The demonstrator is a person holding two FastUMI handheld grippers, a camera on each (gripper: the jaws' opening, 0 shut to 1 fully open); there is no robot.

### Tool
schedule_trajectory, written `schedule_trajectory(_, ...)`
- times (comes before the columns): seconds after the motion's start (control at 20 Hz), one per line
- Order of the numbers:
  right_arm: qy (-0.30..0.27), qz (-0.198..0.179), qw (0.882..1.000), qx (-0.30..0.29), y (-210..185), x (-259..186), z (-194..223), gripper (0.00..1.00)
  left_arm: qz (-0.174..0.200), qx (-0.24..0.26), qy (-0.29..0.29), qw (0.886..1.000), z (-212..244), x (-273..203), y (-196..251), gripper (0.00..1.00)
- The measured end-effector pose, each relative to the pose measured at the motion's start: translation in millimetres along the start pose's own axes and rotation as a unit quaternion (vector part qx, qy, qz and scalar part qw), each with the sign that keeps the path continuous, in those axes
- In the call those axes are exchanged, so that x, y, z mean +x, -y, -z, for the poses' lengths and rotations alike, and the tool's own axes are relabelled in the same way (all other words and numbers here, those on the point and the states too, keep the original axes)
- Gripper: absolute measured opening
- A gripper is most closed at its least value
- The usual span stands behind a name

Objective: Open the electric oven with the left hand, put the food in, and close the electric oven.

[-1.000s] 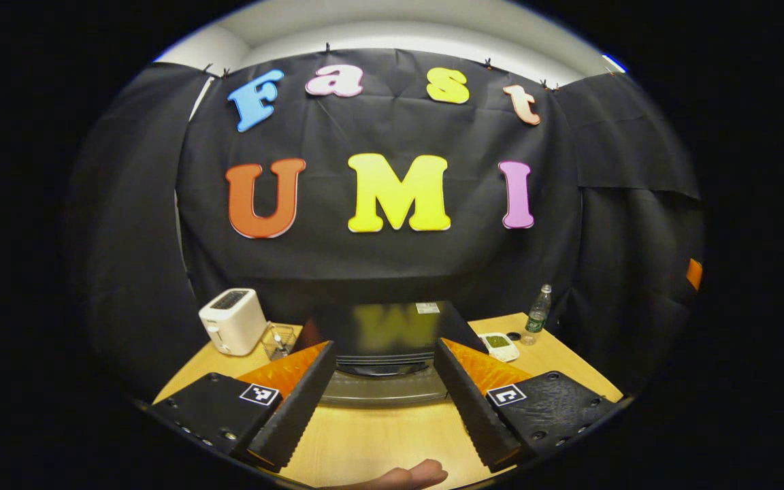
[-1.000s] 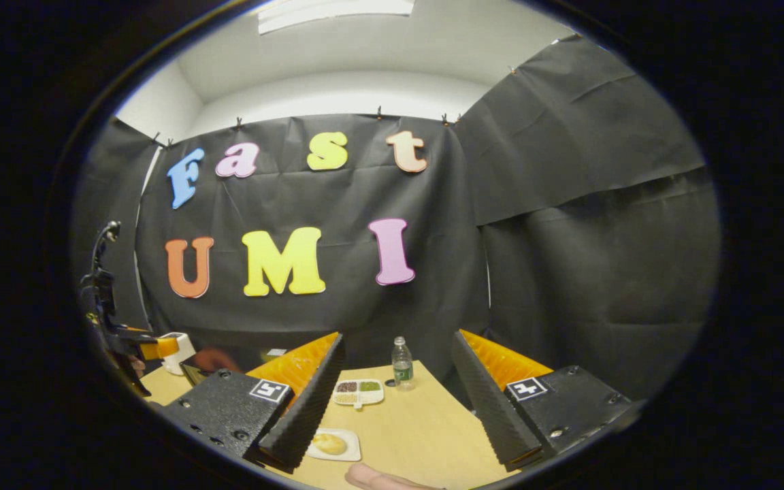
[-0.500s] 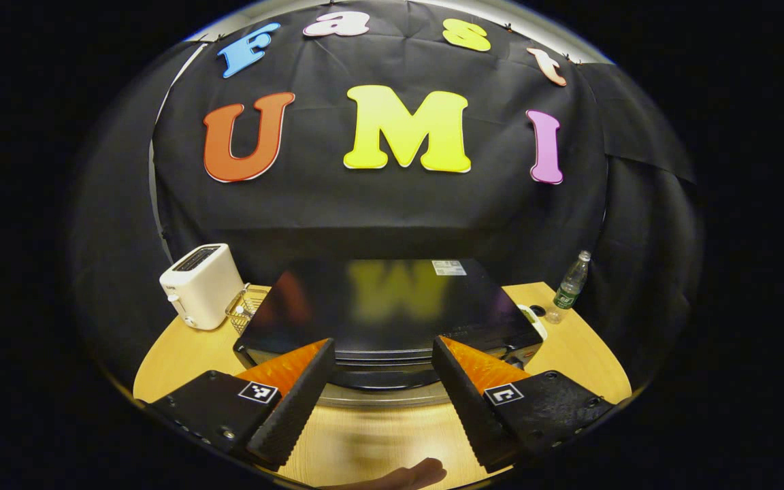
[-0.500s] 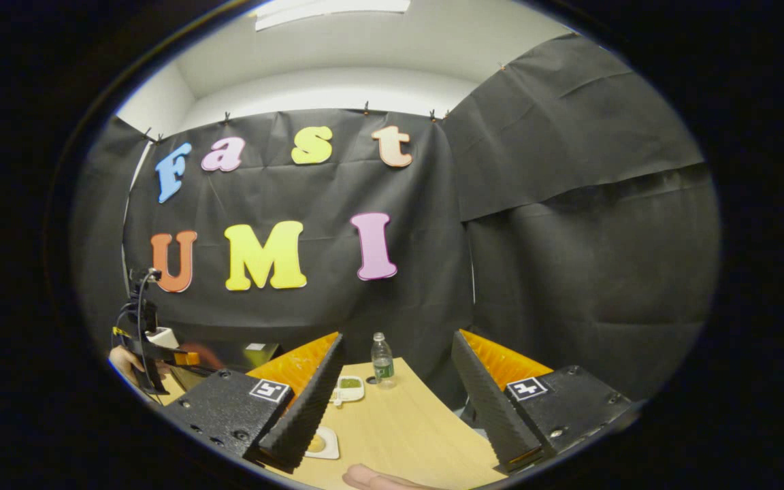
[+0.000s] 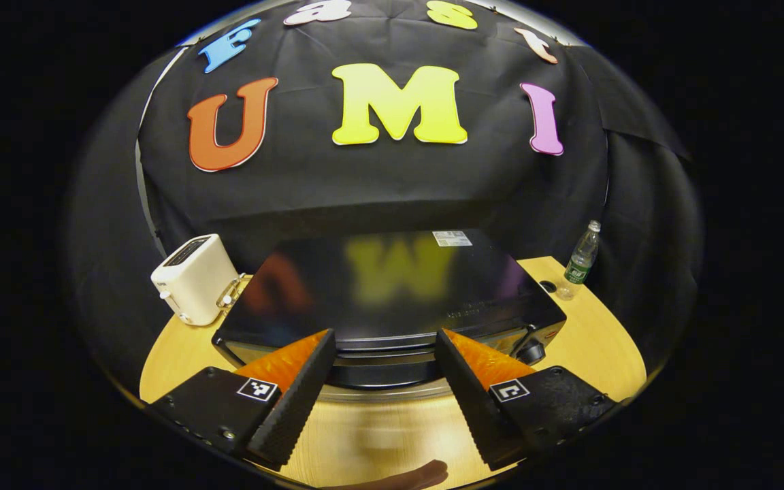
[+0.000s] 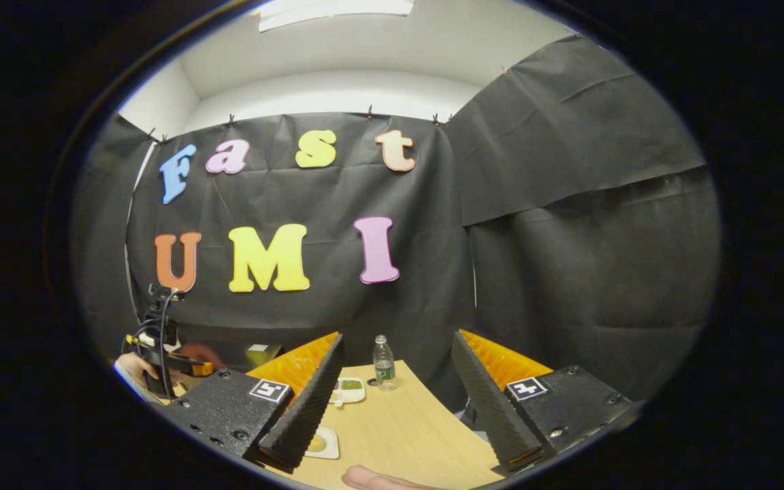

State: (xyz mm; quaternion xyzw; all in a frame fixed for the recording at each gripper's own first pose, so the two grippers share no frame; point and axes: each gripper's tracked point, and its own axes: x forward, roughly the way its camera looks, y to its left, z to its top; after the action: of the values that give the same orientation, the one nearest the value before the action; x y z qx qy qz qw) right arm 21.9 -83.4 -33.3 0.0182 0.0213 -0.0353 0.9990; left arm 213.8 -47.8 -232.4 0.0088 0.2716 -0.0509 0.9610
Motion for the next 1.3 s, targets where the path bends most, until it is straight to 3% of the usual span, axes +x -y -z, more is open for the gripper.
schedule_trajectory(0.25,0.005,0.002,1.0,-0.002,4,-9,-3,0.95,0.017,-0.033,0.006,0.999,7,-10,3,0.98)
schedule_trajectory(0.4,0.002,0.0,1.0,0.001,3,-12,-1,0.95,0.019,-0.018,0.01,1.0,17,-23,4,0.97)
schedule_trajectory(0.45,0.002,-0.001,1.0,0.002,2,-12,0,1.0,0.018,-0.019,0.011,1.0,21,-27,4,0.97)
schedule_trajectory(0.5,0.0,-0.003,1.0,0.003,1,-13,1,0.95,0.017,-0.021,0.014,1.0,25,-32,4,0.97)
schedule_trajectory(0.75,-0.005,-0.012,1.0,0.001,-5,-17,10,0.95,0.016,-0.019,0.024,0.999,47,-49,7,0.97)
schedule_trajectory(0.8,-0.008,-0.014,1.0,-0.001,-7,-17,13,1.0,0.018,-0.019,0.022,0.999,54,-54,8,0.97)
schedule_trajectory(0.85,-0.01,-0.015,1.0,-0.002,-8,-17,15,0.95,0.019,-0.023,0.024,0.999,58,-58,8,0.97)
schedule_trajectory(1.3,-0.011,-0.012,1.0,0.001,-4,-20,20,0.94,0.014,-0.006,0.017,1.0,127,-81,15,0.96)
